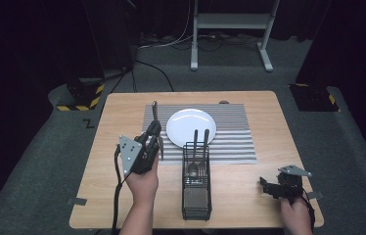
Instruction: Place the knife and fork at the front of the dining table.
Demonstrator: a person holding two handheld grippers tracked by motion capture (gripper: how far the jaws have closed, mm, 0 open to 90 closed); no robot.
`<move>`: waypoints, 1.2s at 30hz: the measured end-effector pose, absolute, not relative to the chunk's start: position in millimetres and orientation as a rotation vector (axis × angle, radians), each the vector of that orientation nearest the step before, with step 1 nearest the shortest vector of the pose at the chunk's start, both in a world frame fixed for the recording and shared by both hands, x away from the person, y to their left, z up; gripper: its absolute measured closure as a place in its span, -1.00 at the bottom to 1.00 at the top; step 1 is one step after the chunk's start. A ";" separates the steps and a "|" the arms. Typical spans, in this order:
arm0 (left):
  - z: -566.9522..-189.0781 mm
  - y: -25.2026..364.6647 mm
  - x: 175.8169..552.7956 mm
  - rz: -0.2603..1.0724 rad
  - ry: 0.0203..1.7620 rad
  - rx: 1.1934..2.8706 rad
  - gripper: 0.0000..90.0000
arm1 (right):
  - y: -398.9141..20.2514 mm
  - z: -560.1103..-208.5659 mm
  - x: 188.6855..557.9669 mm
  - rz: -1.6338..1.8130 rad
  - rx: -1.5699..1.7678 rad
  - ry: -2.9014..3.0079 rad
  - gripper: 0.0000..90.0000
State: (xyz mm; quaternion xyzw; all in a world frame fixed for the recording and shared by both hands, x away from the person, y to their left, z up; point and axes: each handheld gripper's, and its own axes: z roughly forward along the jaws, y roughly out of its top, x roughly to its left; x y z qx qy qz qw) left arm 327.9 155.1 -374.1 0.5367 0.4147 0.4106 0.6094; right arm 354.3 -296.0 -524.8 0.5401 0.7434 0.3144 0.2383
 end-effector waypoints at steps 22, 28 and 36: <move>-417.4 173.7 384.7 0.919 1.112 1.344 0.85 | -296.0 -524.8 354.3 0.861 1.479 2.036 -0.77; -430.4 176.8 403.8 0.893 1.164 1.370 0.85 | -296.0 -524.8 354.3 0.862 1.480 2.036 -0.77; -446.0 183.7 424.5 0.833 1.229 1.394 0.85 | -296.0 -524.8 354.3 0.861 1.479 2.036 -0.77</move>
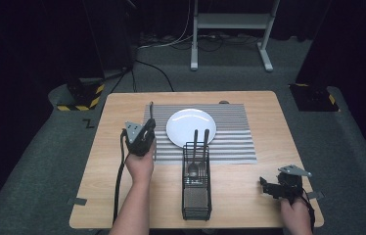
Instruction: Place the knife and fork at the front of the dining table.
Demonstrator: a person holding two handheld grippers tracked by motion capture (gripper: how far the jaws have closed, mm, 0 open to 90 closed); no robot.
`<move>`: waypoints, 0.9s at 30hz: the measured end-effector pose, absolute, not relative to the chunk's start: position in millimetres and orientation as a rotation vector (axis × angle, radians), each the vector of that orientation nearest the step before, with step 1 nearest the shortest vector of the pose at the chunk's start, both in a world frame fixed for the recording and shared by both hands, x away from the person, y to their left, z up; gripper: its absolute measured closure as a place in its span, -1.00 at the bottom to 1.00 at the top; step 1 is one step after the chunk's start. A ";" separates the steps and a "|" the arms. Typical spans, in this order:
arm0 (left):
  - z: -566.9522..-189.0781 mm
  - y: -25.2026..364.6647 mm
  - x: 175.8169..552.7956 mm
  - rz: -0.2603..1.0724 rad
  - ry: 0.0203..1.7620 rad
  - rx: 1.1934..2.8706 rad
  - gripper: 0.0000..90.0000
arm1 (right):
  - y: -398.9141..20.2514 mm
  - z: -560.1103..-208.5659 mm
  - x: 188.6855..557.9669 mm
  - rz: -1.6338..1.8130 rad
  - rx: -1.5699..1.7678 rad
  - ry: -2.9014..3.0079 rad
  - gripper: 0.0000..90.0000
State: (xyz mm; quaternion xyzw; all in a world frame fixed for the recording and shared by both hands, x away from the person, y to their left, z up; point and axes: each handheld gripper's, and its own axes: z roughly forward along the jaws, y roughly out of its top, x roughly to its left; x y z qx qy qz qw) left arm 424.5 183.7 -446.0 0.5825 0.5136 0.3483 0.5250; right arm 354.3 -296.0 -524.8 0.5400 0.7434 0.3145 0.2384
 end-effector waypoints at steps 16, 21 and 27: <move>-458.8 191.4 461.5 0.727 1.295 1.402 0.85 | -296.0 -524.8 354.3 0.861 1.479 2.036 -0.77; -463.9 191.4 476.4 0.706 1.311 1.409 0.85 | -296.0 -524.8 354.3 0.862 1.479 2.037 -0.77; -474.9 198.8 493.9 0.635 1.346 1.388 0.85 | -295.9 -524.8 354.3 0.861 1.480 2.036 -0.77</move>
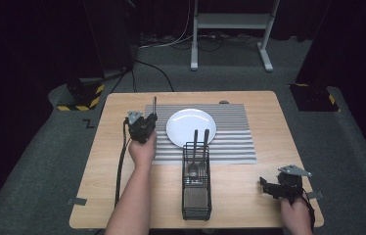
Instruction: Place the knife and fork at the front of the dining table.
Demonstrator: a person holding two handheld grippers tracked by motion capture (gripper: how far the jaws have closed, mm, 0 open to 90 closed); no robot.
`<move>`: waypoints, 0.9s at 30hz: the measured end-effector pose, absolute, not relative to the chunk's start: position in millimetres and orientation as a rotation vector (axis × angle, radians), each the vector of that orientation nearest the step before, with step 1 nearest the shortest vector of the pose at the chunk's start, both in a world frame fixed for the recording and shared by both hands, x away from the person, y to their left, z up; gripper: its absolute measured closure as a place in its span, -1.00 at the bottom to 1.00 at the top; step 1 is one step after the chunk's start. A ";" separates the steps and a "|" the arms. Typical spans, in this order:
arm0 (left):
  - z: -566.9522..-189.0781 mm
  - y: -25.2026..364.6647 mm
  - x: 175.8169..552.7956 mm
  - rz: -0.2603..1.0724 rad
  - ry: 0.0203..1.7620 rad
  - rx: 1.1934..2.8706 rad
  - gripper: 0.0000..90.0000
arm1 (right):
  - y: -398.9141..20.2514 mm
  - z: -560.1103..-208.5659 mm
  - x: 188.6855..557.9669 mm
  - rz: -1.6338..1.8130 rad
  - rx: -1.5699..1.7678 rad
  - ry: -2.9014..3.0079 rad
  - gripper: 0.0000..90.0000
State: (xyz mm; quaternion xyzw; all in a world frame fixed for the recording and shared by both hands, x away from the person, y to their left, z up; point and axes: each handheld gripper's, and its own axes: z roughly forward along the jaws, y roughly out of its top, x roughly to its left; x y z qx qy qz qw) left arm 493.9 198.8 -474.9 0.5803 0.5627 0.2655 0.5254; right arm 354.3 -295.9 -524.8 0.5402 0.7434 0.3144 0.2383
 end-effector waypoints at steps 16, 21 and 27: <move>-497.8 200.7 515.1 0.587 1.439 1.416 0.85 | -295.9 -524.8 354.3 0.861 1.481 2.035 -0.77; -499.5 200.2 519.0 0.581 1.451 1.425 0.85 | -295.9 -524.8 354.3 0.861 1.481 2.035 -0.77; -503.1 201.8 523.3 0.576 1.462 1.434 0.85 | -296.0 -524.8 354.3 0.861 1.481 2.035 -0.77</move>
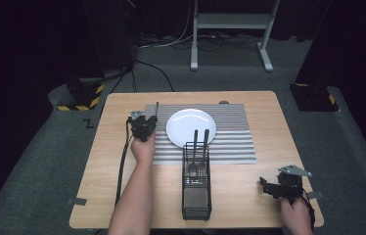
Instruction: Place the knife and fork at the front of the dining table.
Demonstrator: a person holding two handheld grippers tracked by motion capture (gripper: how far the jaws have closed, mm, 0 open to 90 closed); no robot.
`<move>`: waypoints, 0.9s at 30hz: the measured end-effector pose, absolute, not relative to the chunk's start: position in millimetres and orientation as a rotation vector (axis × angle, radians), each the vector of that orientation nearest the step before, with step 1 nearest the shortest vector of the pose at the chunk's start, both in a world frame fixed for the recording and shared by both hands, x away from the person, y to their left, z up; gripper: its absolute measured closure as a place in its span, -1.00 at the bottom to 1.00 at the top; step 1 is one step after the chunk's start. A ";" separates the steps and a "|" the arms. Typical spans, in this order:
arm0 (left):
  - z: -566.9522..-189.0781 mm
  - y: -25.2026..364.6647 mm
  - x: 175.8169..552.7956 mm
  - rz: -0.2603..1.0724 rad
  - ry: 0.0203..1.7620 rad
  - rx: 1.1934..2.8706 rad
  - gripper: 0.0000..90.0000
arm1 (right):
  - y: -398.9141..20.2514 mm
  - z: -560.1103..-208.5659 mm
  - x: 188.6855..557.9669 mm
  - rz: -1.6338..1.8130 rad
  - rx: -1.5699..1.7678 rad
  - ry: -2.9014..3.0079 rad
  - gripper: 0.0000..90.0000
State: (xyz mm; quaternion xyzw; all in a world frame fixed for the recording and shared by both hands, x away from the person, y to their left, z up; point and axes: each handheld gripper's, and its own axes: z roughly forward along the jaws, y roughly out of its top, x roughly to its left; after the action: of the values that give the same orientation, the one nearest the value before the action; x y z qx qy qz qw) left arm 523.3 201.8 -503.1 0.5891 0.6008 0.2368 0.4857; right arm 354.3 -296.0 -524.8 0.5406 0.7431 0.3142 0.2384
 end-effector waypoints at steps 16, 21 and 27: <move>-511.5 205.8 529.8 0.551 1.510 1.420 0.84 | -296.0 -524.8 354.3 0.861 1.481 2.035 -0.77; -513.8 206.4 535.2 0.533 1.549 1.453 0.84 | -296.1 -524.8 354.4 0.863 1.480 2.035 -0.77; -515.7 209.7 539.4 0.504 1.582 1.450 0.84 | -296.3 -524.8 354.4 0.865 1.482 2.035 -0.76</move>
State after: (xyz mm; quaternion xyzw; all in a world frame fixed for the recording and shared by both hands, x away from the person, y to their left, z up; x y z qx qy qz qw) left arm 539.4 209.7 -515.7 0.5868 0.6404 0.2041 0.4516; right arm 354.4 -296.3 -524.8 0.5407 0.7426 0.3158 0.2377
